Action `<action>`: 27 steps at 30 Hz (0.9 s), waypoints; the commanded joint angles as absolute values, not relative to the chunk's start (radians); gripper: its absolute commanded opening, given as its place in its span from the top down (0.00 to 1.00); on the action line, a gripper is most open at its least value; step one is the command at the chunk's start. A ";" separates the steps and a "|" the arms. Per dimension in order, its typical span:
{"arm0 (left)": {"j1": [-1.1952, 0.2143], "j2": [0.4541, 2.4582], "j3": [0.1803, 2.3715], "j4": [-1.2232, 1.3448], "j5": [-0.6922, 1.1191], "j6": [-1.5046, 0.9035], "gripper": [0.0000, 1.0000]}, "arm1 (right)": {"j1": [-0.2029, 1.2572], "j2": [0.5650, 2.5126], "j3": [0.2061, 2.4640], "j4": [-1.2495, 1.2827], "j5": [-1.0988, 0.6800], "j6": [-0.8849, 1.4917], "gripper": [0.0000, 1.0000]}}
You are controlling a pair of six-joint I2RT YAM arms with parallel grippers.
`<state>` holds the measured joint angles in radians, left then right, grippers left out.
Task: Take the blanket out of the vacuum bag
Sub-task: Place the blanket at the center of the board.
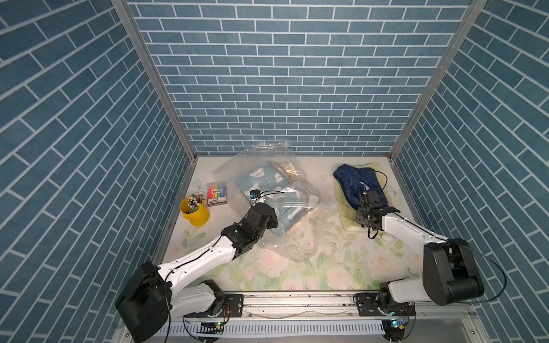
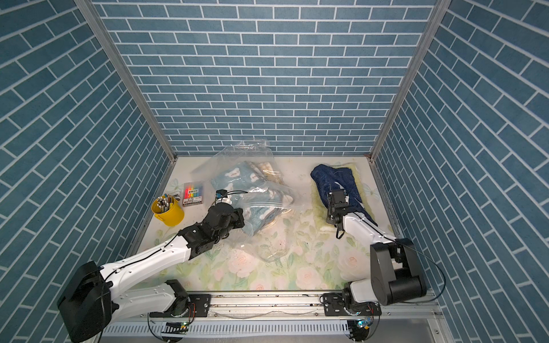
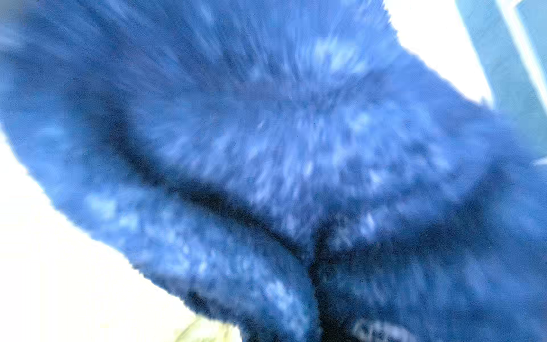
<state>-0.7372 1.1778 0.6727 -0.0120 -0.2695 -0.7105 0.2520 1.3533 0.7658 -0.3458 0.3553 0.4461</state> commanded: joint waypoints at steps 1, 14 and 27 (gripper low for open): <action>-0.731 1.168 0.687 -0.052 -0.292 -0.704 1.00 | 0.247 1.266 0.801 -0.392 0.334 0.453 1.00; -0.730 1.163 0.688 -0.061 -0.307 -0.694 1.00 | 0.242 1.223 0.879 -0.409 0.124 0.429 1.00; -0.730 1.180 0.711 -0.058 -0.302 -0.682 1.00 | 0.249 1.272 0.961 -0.456 -0.048 0.395 1.00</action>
